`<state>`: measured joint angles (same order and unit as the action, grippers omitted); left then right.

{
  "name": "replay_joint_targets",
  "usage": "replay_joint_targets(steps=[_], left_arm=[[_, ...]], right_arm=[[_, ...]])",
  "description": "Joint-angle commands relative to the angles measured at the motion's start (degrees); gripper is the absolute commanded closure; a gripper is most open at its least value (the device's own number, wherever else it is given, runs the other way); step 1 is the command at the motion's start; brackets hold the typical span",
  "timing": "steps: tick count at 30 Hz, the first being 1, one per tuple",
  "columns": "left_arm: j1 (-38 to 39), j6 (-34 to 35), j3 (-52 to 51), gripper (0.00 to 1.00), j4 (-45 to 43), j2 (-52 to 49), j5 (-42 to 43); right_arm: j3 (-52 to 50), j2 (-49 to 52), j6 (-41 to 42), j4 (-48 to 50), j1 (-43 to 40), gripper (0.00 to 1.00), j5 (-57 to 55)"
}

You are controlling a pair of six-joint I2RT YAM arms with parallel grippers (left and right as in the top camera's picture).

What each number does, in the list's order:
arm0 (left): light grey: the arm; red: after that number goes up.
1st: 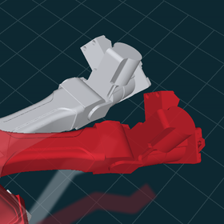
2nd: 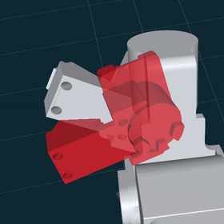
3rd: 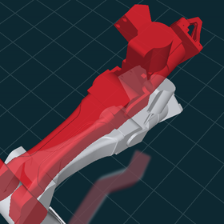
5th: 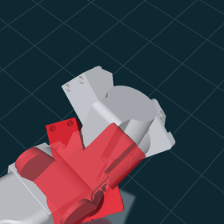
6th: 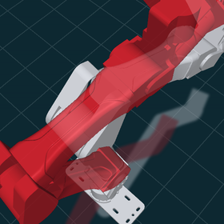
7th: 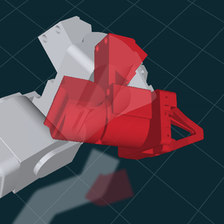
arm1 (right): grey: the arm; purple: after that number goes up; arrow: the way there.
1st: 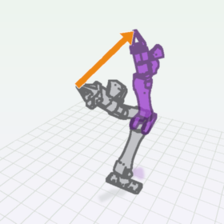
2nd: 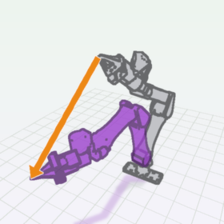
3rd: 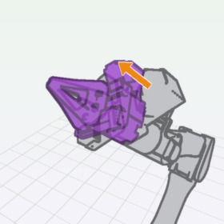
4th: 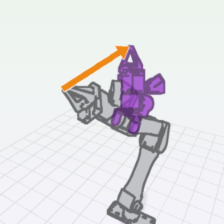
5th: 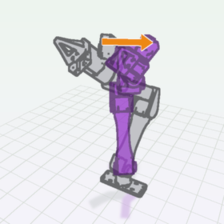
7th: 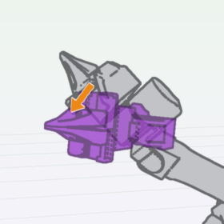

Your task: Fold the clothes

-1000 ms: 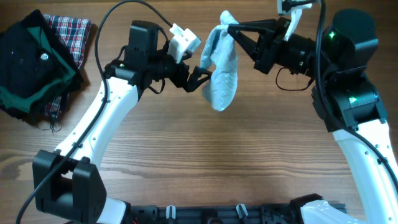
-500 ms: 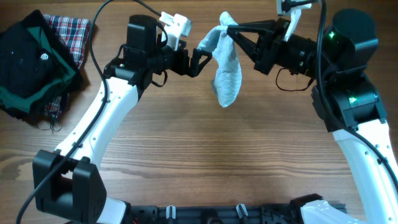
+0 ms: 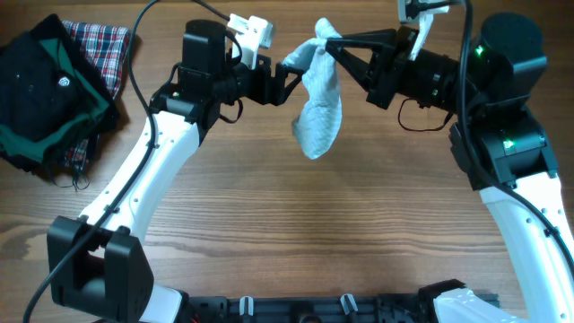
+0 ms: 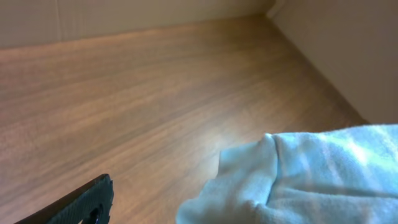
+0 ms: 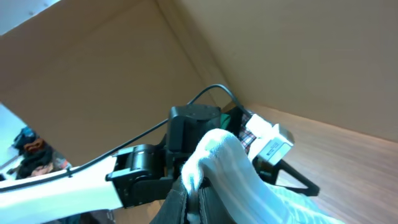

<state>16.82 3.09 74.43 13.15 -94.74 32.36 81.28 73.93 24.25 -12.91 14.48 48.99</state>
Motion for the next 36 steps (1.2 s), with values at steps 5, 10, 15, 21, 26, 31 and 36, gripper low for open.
replay_joint_targets(steps=[5, 10, 15, 21, 26, 31, 36], left_arm=[[0.0, -5.9, -0.4, 0.47, -1.4, -0.7, 3.1], [0.0, -5.9, -0.4, 0.74, -1.9, -0.7, 3.1], [0.0, -6.0, -0.4, 0.92, -3.9, -0.7, 2.8], [-0.5, -8.9, -0.4, 0.65, -3.8, -0.7, -3.6], [-2.9, -8.7, -0.4, 0.21, -1.0, -0.7, 2.3], [-8.1, -16.5, -0.4, 0.21, 3.0, -0.7, 18.0], [-13.7, -23.4, -0.4, 0.2, 6.2, -0.7, 29.9]], right_arm=[[1.3, -0.8, 0.3, 0.5, 0.1, 0.96, 3.9], [1.3, -0.8, 0.3, 0.5, 0.1, 0.96, 3.8], [1.3, -0.8, 0.4, 0.2, 0.1, 0.96, 4.1], [1.3, -0.8, 0.3, 0.1, 0.1, 0.96, 4.9], [1.3, -0.8, 0.1, 0.0, 0.1, 0.96, 4.9], [1.3, -0.8, -0.1, -0.1, 0.1, 0.96, 4.9], [1.3, -0.8, -0.2, -0.7, 0.1, 0.96, 4.9]])
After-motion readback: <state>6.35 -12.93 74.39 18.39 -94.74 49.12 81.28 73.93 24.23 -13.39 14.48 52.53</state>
